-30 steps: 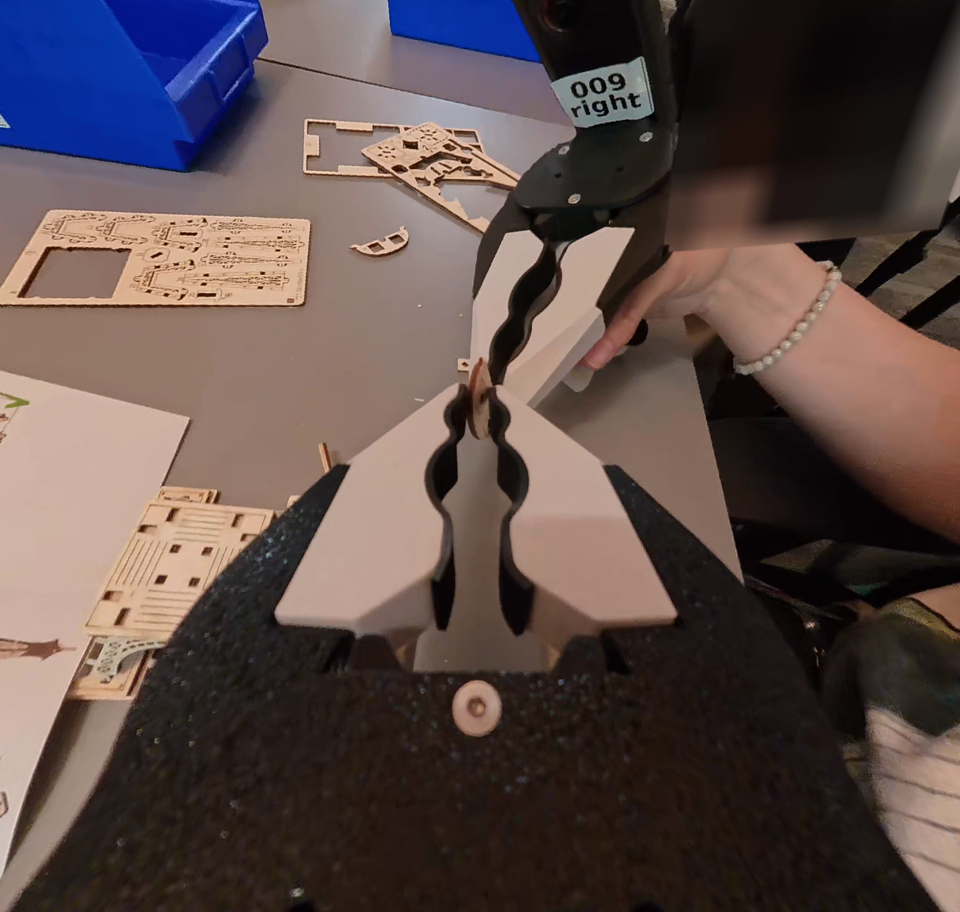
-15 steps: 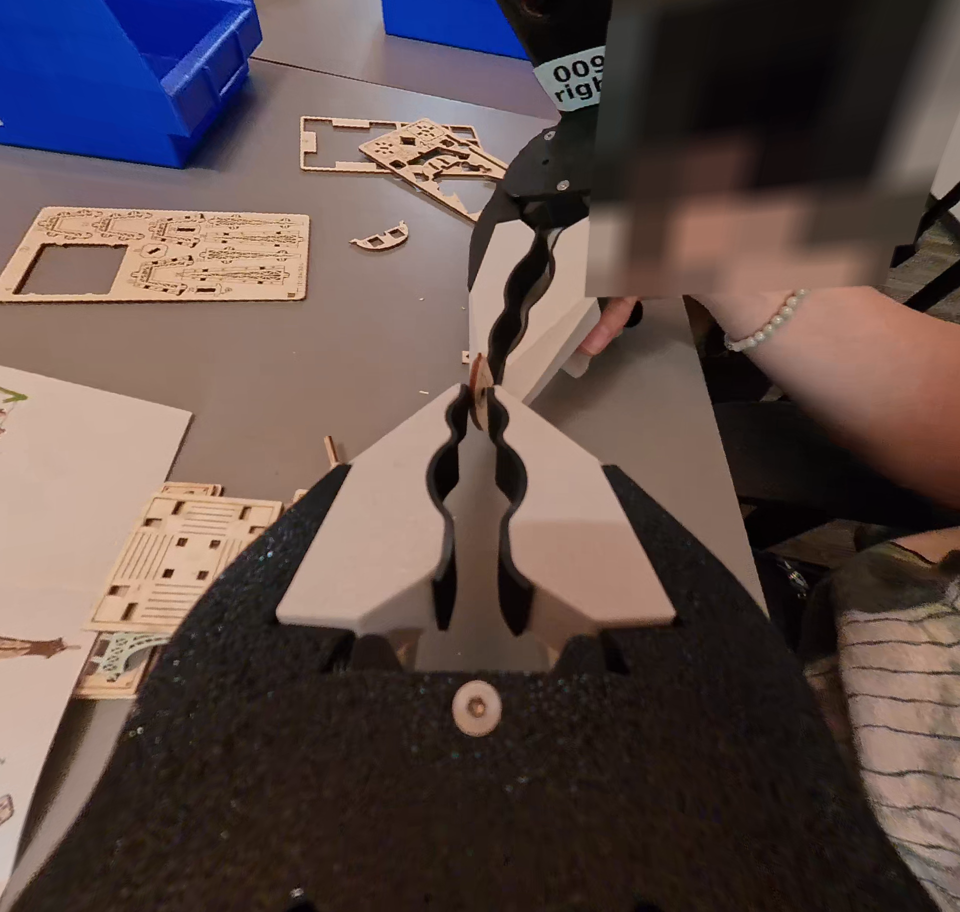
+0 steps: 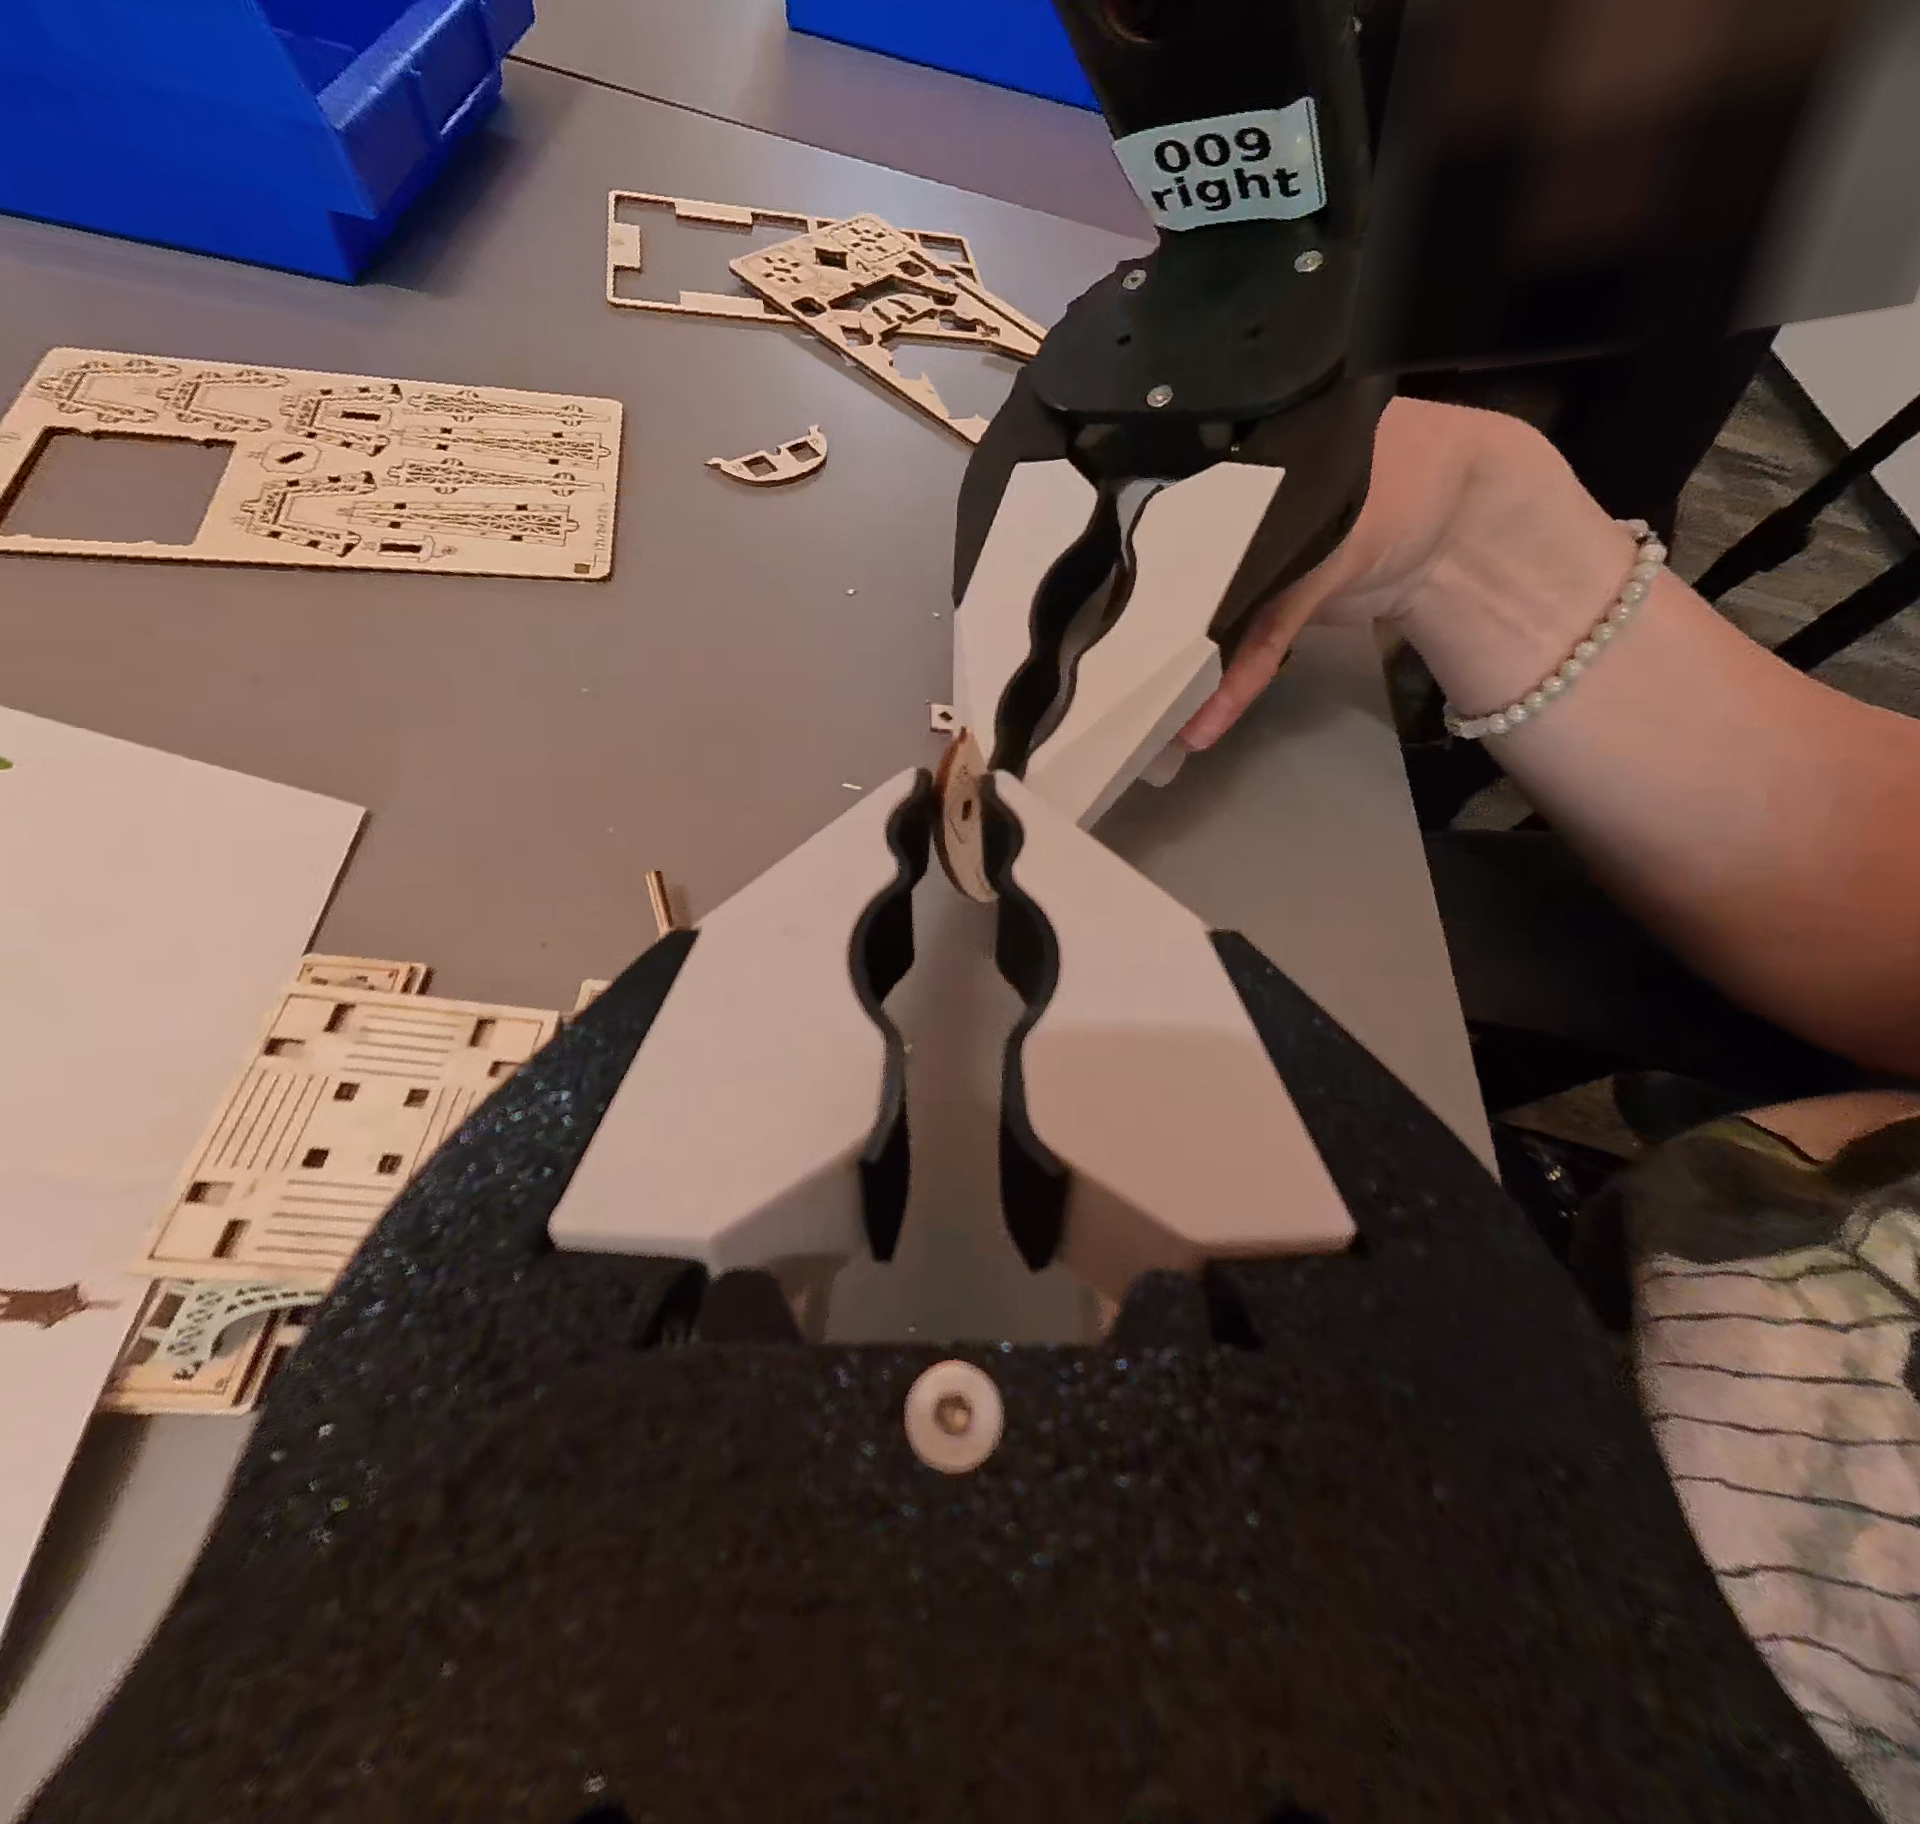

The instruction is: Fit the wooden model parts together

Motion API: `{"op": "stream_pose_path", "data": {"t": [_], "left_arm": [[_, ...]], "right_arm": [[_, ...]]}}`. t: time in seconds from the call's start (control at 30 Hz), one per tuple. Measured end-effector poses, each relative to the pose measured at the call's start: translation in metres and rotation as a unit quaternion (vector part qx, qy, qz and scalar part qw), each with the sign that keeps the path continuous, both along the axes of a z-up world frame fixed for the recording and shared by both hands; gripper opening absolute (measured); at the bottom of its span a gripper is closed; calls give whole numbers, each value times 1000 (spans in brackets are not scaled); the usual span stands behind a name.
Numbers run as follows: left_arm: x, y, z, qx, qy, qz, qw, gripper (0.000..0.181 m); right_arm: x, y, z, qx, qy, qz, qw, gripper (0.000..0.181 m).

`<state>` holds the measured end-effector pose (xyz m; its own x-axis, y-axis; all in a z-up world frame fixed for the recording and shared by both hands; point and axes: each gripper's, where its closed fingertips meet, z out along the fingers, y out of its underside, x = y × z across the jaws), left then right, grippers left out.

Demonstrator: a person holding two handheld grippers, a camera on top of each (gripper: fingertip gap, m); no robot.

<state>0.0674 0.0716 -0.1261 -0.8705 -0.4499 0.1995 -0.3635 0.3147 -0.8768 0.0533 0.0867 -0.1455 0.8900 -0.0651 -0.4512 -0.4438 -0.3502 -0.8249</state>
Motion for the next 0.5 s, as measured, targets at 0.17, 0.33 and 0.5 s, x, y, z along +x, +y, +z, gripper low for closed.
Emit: {"op": "stream_pose_path", "data": {"t": [0.17,0.33,0.5], "left_arm": [[-1,1,-1,3,-5,-5,1000,5],[-3,3,-3,11,0,-24,1000,6],[-1,4,-3,20,-11,-29,999,4]], "right_arm": [[1,0,-1,-3,5,-2,1000,0],[-1,1,-2,-6,11,9,1000,0],[1,1,-2,-5,11,9,1000,0]]}}
